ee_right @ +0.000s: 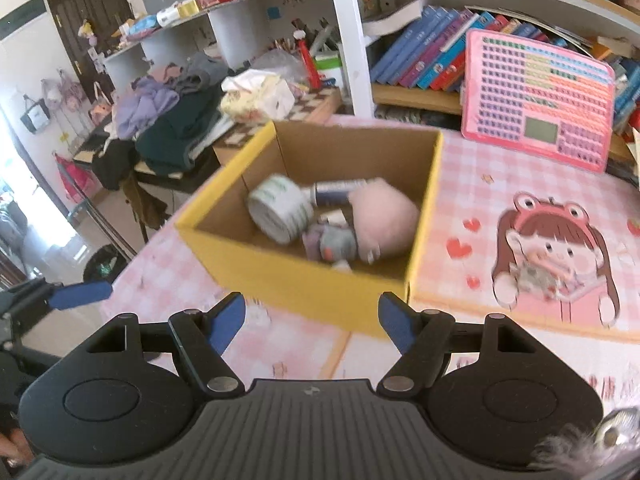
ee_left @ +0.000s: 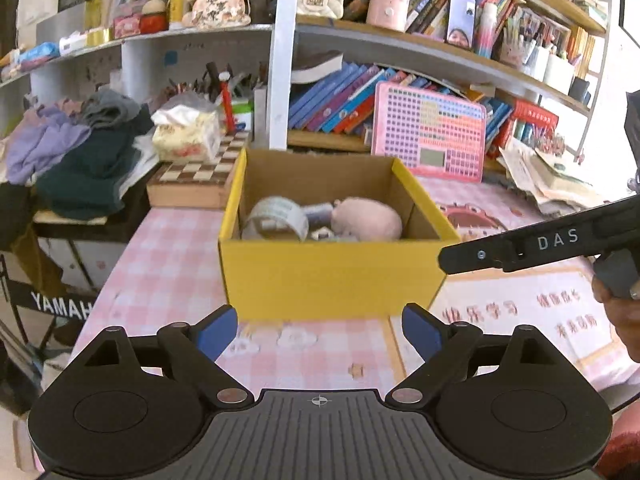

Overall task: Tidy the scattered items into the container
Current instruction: 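Withdraw both tools up and away from the box, then move both tools across the mat toward the pink comb and grey card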

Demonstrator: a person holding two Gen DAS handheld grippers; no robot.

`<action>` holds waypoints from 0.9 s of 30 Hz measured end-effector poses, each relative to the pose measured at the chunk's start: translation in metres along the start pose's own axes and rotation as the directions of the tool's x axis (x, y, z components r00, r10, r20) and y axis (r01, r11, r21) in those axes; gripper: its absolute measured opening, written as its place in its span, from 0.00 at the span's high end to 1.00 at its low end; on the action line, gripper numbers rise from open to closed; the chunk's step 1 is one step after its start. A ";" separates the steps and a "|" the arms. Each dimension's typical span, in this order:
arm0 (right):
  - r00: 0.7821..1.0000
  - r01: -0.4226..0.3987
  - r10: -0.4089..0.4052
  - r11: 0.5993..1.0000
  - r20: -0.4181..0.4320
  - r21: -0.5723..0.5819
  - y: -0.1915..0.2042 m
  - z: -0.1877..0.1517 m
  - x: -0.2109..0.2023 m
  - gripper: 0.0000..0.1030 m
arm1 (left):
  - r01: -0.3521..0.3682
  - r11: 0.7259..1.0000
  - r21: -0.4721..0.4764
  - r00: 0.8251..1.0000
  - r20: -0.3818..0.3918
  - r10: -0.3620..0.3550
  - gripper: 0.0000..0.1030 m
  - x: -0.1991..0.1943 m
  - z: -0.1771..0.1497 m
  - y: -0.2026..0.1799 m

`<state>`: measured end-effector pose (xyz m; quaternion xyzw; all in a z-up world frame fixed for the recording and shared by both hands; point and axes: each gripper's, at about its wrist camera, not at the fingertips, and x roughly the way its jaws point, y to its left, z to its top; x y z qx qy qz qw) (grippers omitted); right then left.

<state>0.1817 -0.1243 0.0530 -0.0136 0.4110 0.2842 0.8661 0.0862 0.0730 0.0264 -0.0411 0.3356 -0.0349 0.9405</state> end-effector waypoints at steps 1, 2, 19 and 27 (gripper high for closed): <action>1.000 0.010 -0.010 1.000 0.002 -0.003 0.002 -0.006 -0.001 0.30 | -0.002 1.000 0.006 1.000 -0.007 0.002 0.11 -0.002 -0.005 -0.001; 1.000 0.020 -0.020 1.000 0.004 -0.009 0.005 -0.012 -0.003 0.30 | -0.004 1.000 0.011 1.000 -0.013 0.004 0.11 -0.004 -0.009 -0.001; 0.995 0.075 -0.080 0.992 -0.052 -0.098 0.044 -0.094 -0.012 0.29 | -0.020 1.000 -0.014 0.996 -0.087 0.018 0.11 -0.017 -0.048 0.002; 0.987 0.126 -0.136 0.985 -0.082 -0.117 0.047 -0.114 -0.013 0.28 | 0.007 1.000 -0.028 0.990 -0.140 -0.011 0.11 -0.009 -0.058 -0.005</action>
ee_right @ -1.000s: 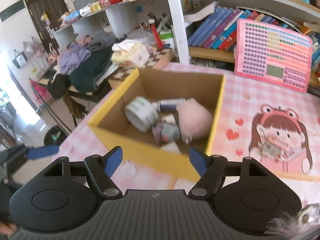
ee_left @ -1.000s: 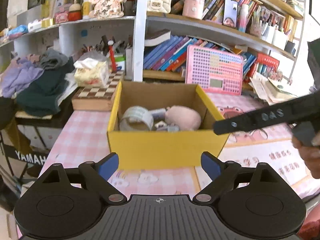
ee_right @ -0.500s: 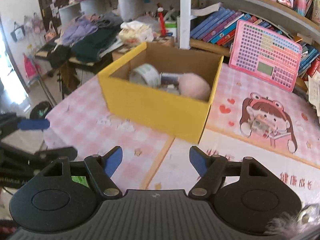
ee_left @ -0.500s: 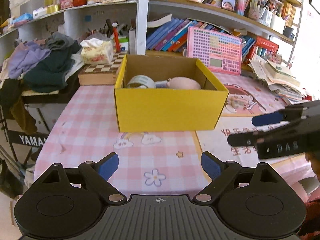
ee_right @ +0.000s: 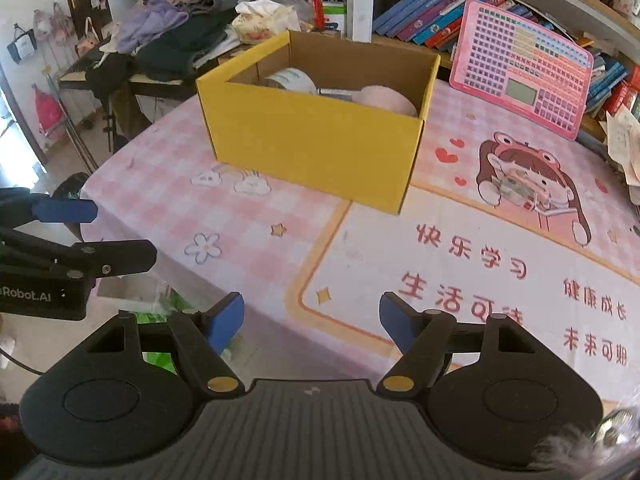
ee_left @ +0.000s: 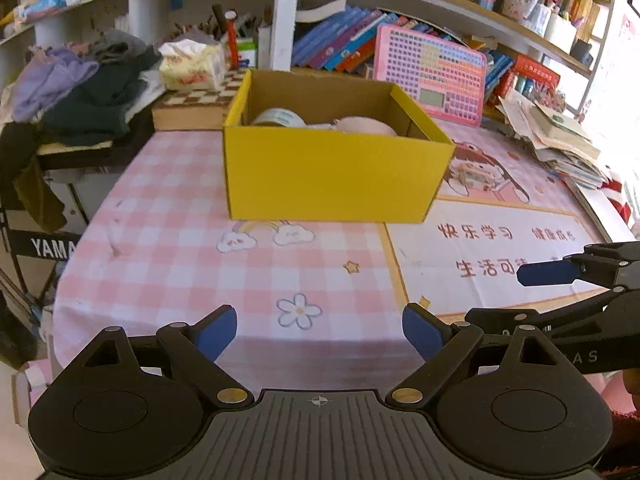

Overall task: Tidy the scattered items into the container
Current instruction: 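Move both tools across the mat toward the pink comb and grey card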

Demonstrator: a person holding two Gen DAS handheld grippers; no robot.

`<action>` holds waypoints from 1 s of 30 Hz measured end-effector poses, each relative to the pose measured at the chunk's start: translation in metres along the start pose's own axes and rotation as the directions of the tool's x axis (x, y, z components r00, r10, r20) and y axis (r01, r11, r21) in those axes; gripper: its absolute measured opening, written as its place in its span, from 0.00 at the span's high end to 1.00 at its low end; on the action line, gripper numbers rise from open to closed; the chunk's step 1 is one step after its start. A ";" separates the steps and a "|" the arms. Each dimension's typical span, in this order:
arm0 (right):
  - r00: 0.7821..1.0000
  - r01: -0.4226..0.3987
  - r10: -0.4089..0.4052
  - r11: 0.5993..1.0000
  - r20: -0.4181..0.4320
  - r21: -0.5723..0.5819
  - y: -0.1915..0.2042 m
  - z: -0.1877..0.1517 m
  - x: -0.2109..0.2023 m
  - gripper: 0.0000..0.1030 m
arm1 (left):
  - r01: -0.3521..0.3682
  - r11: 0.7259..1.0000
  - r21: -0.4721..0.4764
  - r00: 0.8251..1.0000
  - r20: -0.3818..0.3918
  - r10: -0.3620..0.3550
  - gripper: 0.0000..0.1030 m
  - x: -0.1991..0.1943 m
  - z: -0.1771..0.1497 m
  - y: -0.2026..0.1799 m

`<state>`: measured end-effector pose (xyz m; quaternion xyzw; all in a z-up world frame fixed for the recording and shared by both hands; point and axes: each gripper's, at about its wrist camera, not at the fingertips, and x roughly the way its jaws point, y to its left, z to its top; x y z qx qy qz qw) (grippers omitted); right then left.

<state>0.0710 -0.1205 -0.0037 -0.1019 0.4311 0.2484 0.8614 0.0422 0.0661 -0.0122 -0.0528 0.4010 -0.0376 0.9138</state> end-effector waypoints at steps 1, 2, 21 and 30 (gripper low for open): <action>1.000 0.000 0.000 1.000 -0.006 0.006 0.000 -0.002 0.000 0.28 | 0.003 1.000 0.005 1.000 -0.007 -0.003 0.11 0.002 -0.001 -0.002; 1.000 0.001 -0.001 1.000 -0.012 0.012 -0.001 -0.005 0.001 0.27 | 0.007 1.000 0.011 1.000 -0.012 -0.007 0.11 0.003 -0.001 -0.005; 0.995 0.072 -0.061 0.988 -0.081 0.139 -0.023 -0.036 0.000 0.23 | 0.086 0.991 0.101 0.993 -0.095 -0.076 0.11 0.014 -0.020 -0.035; 0.994 0.103 -0.093 0.980 -0.064 0.170 -0.036 -0.039 -0.007 0.23 | 0.082 0.995 0.054 0.995 -0.062 -0.078 0.11 0.013 -0.017 -0.032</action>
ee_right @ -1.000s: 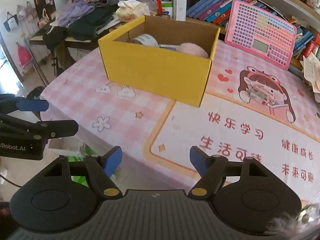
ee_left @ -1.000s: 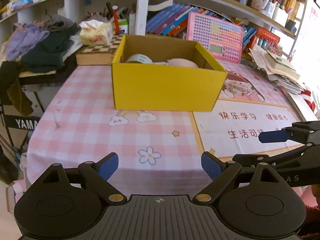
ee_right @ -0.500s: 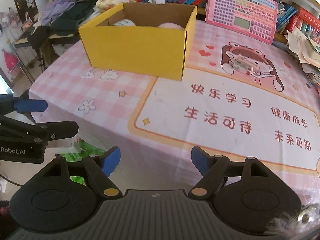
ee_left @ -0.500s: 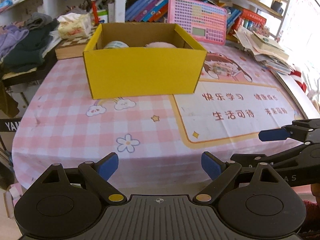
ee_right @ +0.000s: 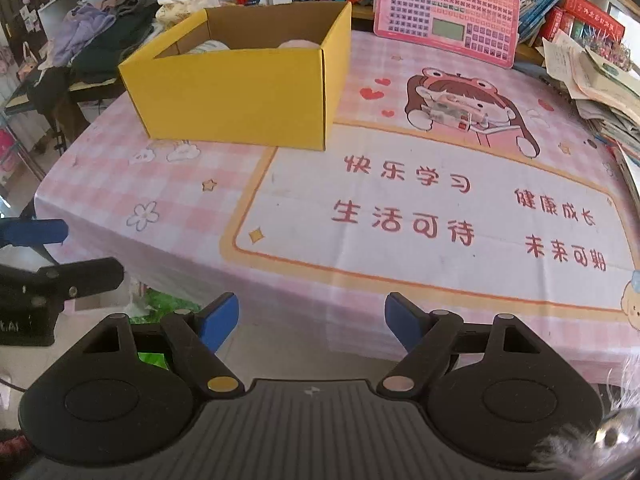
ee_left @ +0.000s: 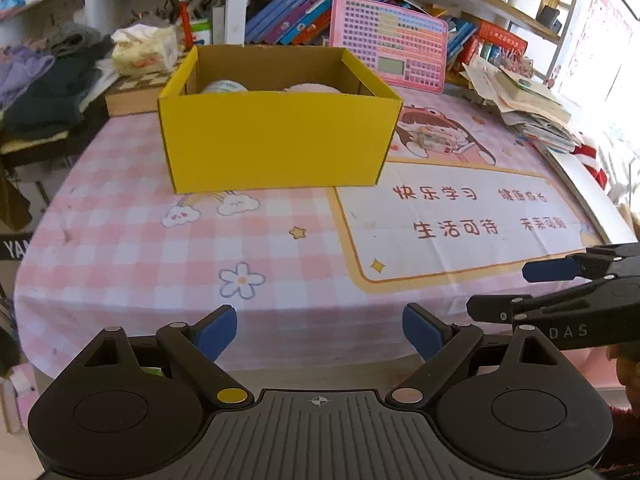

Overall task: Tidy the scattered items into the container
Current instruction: 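Move both tools across the mat toward the pink comb and grey card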

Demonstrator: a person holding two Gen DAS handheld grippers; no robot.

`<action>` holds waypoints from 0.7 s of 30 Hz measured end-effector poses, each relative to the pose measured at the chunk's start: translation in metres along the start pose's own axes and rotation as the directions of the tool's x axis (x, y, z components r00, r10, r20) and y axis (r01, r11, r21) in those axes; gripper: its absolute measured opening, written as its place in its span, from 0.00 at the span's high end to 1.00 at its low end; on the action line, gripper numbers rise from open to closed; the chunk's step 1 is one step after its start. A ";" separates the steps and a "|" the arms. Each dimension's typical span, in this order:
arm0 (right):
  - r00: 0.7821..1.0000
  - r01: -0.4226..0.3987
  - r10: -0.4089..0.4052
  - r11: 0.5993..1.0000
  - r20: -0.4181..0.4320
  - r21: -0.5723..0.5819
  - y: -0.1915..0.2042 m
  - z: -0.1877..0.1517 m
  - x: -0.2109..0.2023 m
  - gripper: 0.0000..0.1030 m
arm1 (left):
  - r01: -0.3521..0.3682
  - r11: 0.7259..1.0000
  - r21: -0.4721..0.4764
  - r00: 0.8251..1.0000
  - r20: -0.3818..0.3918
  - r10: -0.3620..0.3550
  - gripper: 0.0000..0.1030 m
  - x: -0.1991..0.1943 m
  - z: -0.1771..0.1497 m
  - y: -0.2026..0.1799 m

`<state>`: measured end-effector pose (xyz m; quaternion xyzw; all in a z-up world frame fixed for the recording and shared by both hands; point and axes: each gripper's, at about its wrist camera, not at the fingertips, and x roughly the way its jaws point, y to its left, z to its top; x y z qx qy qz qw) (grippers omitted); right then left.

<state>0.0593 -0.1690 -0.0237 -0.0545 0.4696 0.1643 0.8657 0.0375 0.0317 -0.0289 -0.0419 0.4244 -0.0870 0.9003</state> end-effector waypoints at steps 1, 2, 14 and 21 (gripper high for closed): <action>1.000 0.001 -0.001 1.000 0.000 0.004 -0.002 -0.001 -0.001 0.23 | 0.004 1.000 0.005 1.000 -0.006 -0.004 0.11 0.002 0.001 -0.001; 1.000 0.004 -0.004 1.000 -0.001 0.010 -0.004 -0.001 -0.001 0.22 | 0.007 1.000 0.013 1.000 -0.011 -0.007 0.11 0.003 0.002 -0.004; 0.999 0.043 -0.044 0.997 0.003 0.067 -0.019 -0.007 -0.006 0.22 | 0.065 0.991 0.120 0.998 -0.021 -0.063 0.11 0.012 0.009 -0.029; 0.997 0.072 -0.070 0.992 -0.018 0.106 -0.029 -0.008 -0.007 0.21 | 0.088 0.987 0.136 0.996 -0.020 -0.086 0.11 0.018 0.015 -0.037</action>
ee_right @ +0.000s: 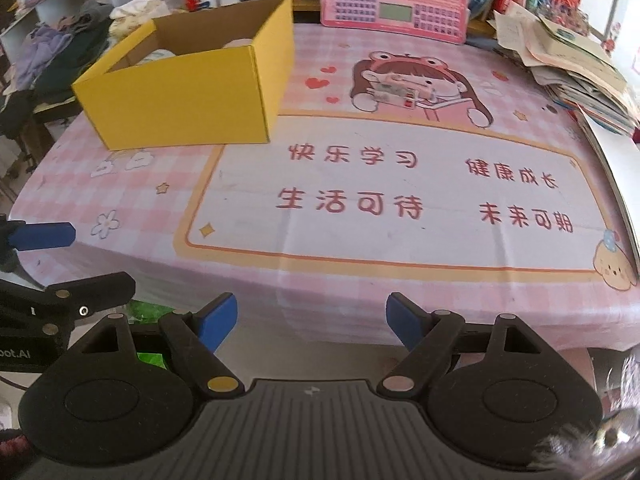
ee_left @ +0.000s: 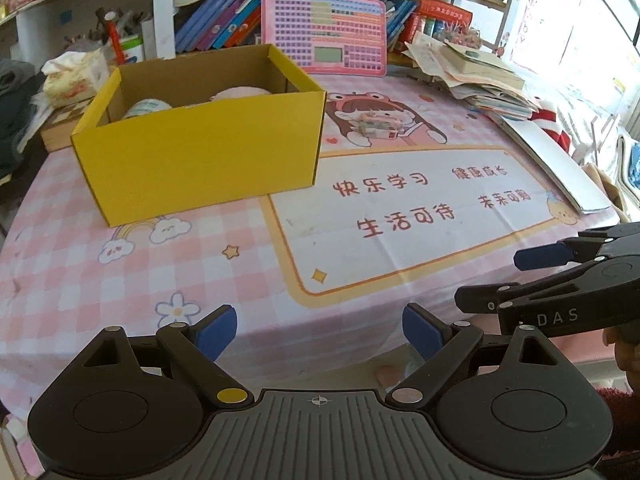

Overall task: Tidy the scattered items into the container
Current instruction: 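Move both tools across the mat toward the pink comb and grey card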

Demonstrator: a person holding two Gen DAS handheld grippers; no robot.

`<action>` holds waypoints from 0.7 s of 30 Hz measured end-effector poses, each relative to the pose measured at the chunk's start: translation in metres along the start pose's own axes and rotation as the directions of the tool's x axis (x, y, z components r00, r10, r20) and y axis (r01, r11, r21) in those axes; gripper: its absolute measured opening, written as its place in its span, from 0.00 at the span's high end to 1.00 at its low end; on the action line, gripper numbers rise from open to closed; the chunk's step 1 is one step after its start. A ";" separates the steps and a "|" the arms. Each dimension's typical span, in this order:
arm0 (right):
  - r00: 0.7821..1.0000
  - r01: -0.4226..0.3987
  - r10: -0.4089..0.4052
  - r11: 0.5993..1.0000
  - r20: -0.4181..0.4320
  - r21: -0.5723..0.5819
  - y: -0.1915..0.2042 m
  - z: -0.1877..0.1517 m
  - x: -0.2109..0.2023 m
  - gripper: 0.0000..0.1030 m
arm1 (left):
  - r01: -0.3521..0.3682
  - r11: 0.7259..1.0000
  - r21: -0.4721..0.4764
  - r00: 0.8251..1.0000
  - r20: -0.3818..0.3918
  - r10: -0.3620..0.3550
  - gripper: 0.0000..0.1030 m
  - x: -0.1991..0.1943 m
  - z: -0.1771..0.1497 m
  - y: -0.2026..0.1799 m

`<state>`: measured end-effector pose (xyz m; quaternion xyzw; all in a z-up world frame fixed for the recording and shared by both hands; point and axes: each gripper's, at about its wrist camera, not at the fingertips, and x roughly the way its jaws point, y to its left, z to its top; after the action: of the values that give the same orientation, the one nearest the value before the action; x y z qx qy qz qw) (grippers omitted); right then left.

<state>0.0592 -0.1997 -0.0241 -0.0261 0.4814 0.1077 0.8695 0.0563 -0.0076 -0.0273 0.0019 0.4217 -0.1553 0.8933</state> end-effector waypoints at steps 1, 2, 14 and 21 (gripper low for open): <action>1.000 0.003 -0.003 1.000 -0.003 0.000 -0.001 0.000 0.000 0.21 | 0.003 1.000 -0.001 1.000 -0.001 -0.003 0.11 0.002 0.001 0.000; 1.000 0.006 -0.006 1.000 -0.006 -0.001 -0.002 0.001 0.001 0.21 | 0.006 1.000 0.000 1.000 -0.003 -0.006 0.11 0.003 0.002 -0.001; 0.999 0.046 -0.045 0.998 -0.026 0.035 -0.033 0.008 0.006 0.21 | 0.082 0.994 0.067 0.996 -0.032 -0.080 0.11 0.036 0.024 -0.029; 0.998 0.066 -0.064 0.995 -0.029 0.073 -0.067 0.023 0.018 0.21 | 0.106 0.987 0.122 0.994 -0.041 -0.102 0.11 0.064 0.051 -0.052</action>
<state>0.1021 -0.2585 -0.0310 -0.0108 0.4957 0.0610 0.8663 0.1179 -0.0814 -0.0361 0.0380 0.4263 -0.2277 0.8746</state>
